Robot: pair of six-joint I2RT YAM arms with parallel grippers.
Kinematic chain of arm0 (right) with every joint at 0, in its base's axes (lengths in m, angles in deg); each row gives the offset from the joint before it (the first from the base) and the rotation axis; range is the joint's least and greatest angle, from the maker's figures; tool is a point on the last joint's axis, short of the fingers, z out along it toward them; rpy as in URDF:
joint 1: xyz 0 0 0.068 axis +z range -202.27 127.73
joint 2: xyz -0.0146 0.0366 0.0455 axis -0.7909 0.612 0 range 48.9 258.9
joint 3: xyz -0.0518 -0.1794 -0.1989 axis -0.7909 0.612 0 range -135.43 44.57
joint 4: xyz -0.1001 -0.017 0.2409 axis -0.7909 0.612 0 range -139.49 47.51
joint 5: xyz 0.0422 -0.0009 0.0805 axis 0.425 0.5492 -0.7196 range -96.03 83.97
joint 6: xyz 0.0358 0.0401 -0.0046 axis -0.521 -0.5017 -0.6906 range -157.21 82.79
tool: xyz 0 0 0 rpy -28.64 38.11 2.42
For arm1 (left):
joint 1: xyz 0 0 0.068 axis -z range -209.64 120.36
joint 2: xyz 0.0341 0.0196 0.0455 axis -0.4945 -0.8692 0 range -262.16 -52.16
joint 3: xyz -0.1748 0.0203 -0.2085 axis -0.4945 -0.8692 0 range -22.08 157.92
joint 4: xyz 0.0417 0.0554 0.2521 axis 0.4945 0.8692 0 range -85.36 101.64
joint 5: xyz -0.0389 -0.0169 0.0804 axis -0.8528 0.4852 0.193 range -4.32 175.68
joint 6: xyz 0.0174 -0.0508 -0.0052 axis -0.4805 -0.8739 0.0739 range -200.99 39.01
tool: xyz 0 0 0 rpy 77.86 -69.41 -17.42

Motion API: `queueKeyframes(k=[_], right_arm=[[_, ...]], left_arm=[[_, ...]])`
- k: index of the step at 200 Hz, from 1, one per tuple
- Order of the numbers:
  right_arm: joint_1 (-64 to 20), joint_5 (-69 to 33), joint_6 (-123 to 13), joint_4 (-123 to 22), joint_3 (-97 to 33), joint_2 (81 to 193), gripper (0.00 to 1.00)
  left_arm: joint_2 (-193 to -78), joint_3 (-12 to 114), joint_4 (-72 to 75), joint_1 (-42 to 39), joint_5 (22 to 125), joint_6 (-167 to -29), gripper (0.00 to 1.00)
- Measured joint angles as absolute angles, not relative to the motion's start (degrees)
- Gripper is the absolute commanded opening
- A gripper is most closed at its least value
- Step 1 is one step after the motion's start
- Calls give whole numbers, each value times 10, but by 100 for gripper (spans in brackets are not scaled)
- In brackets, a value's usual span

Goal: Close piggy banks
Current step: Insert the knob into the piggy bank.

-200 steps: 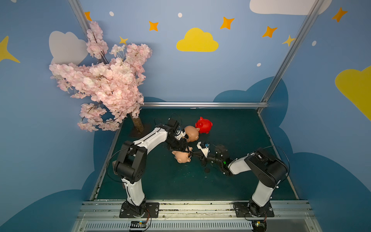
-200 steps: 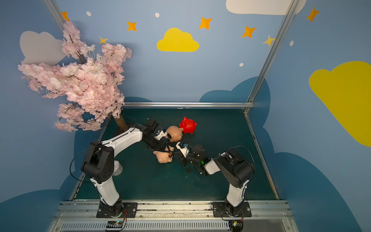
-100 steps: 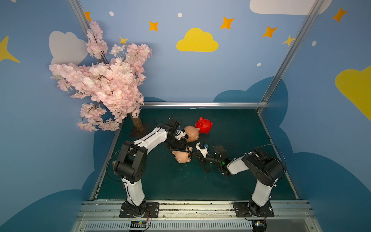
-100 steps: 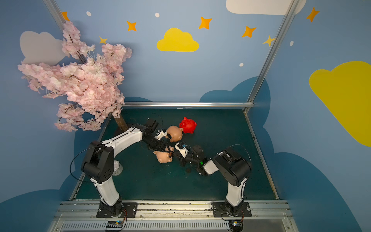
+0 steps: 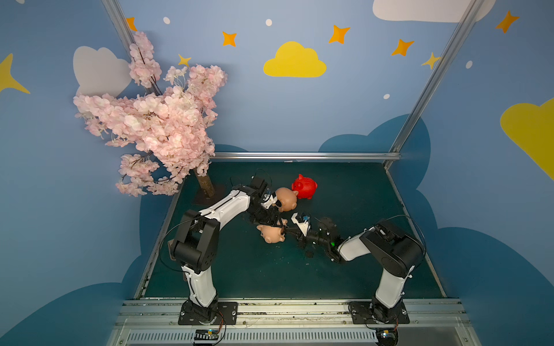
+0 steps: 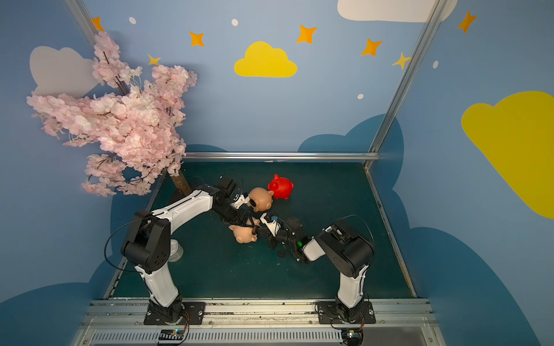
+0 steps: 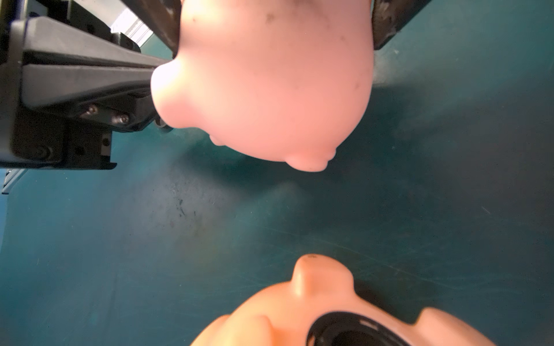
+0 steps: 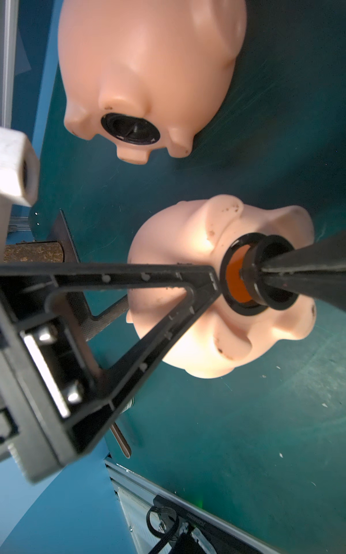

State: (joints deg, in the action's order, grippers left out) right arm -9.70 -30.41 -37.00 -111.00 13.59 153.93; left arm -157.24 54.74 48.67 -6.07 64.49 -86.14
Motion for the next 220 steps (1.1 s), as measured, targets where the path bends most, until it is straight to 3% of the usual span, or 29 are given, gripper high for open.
queueKeyframes(k=[220], right_arm=[[-81,-275,-375,-1128,129,1558,0]], left_arm=[[-1575,550,488,-62,643,-861,76]])
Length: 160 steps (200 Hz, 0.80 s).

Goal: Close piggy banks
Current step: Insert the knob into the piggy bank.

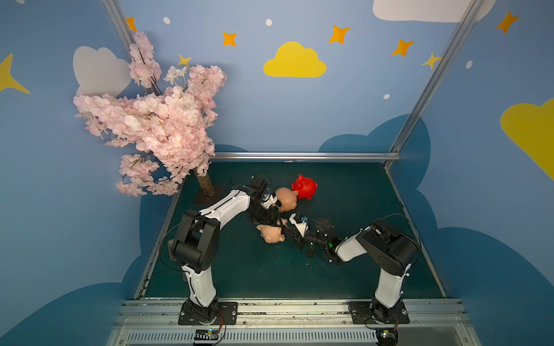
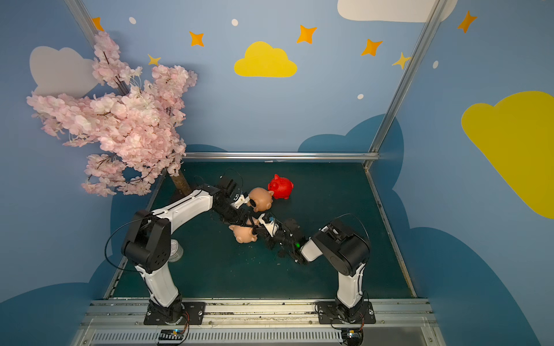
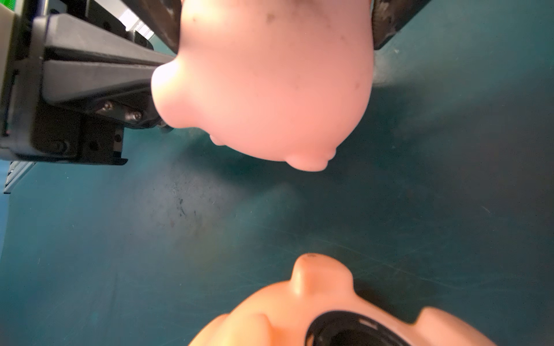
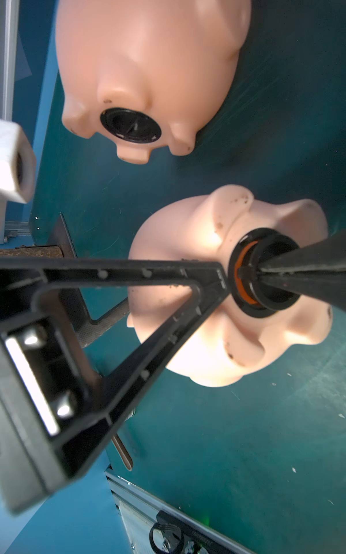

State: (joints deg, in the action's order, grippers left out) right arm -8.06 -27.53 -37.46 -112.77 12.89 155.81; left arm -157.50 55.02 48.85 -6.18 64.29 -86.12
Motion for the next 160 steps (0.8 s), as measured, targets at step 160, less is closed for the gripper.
queueKeyframes(k=[160], right_arm=[[-76,-263,-386,-1149,128,1567,0]], left_arm=[[-1575,551,489,-62,643,-861,76]])
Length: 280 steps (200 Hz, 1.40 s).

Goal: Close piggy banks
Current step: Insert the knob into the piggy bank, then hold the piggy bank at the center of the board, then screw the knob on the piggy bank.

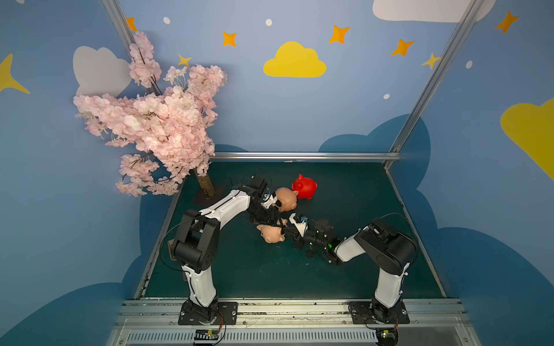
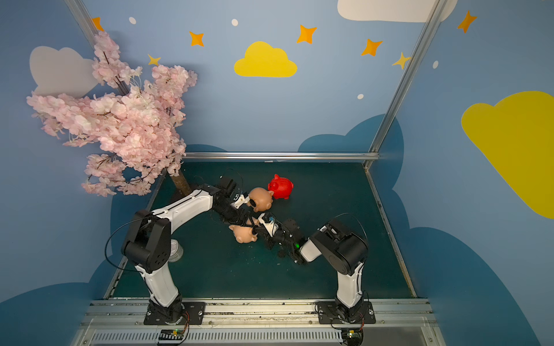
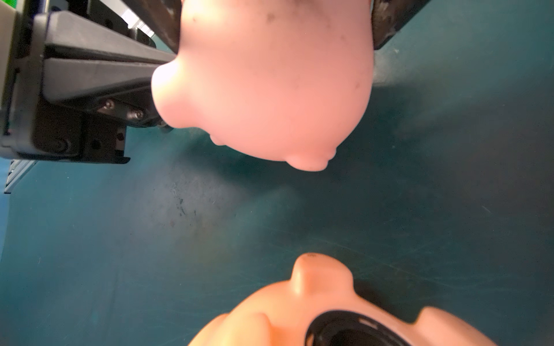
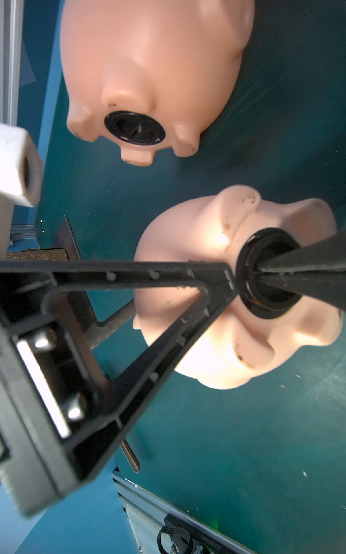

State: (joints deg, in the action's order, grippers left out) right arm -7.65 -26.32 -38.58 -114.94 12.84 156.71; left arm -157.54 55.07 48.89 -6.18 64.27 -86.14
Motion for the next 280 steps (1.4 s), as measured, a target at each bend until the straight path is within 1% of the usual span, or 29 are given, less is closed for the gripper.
queueKeyframes(k=[131,214,280], right_arm=[[-72,-256,-405,-1176,130,1582,0],[-70,-254,-458,-1177,126,1587,0],[-70,-253,-475,-1176,126,1586,0]], left_arm=[[-1575,551,489,-62,642,-861,76],[-1575,551,489,-62,642,-861,76],[-1575,551,489,-62,642,-861,76]])
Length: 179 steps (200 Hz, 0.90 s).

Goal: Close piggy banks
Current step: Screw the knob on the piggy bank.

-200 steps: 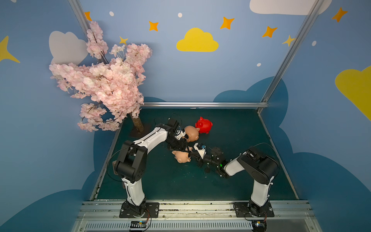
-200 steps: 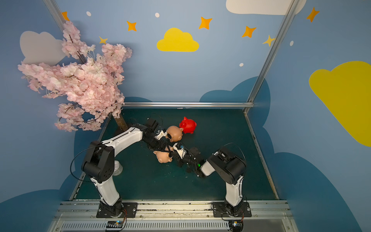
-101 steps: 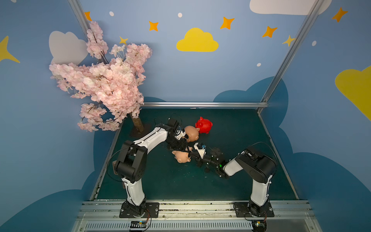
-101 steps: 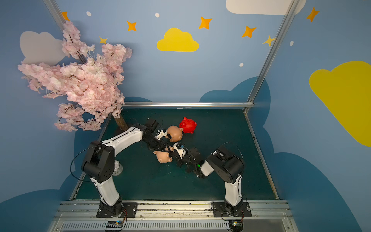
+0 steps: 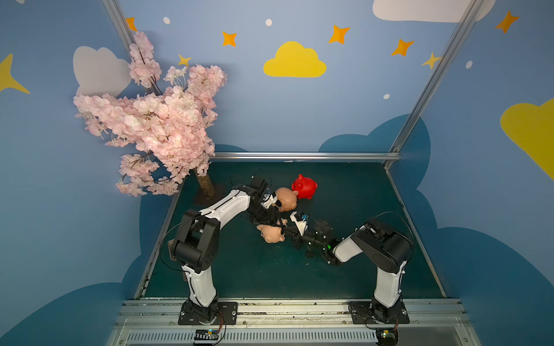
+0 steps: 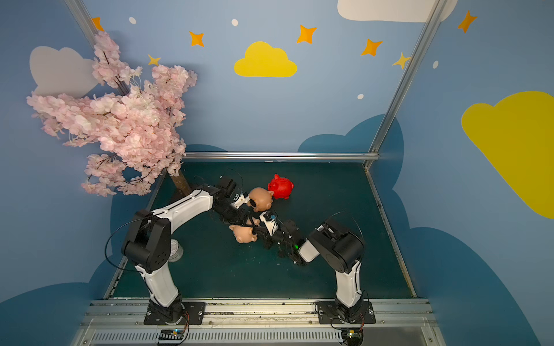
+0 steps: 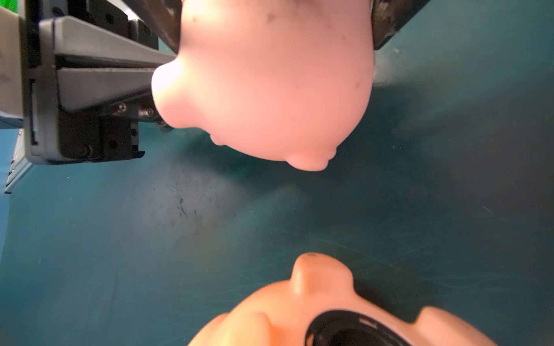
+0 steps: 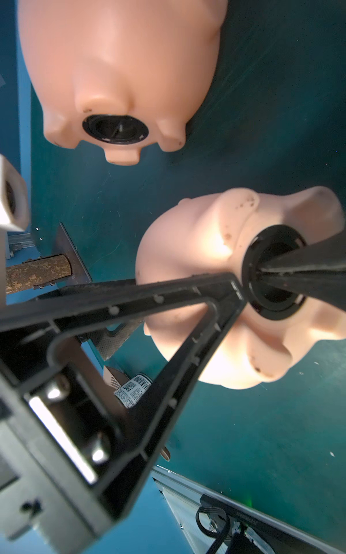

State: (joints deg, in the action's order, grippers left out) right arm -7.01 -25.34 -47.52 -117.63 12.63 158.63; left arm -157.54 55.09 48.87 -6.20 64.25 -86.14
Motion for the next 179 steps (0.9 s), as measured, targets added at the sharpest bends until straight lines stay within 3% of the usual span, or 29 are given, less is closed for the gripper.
queueKeyframes(k=[179], right_arm=[[-75,-267,-623,-1156,115,1585,0]], left_arm=[[-1576,551,487,-63,642,-866,75]])
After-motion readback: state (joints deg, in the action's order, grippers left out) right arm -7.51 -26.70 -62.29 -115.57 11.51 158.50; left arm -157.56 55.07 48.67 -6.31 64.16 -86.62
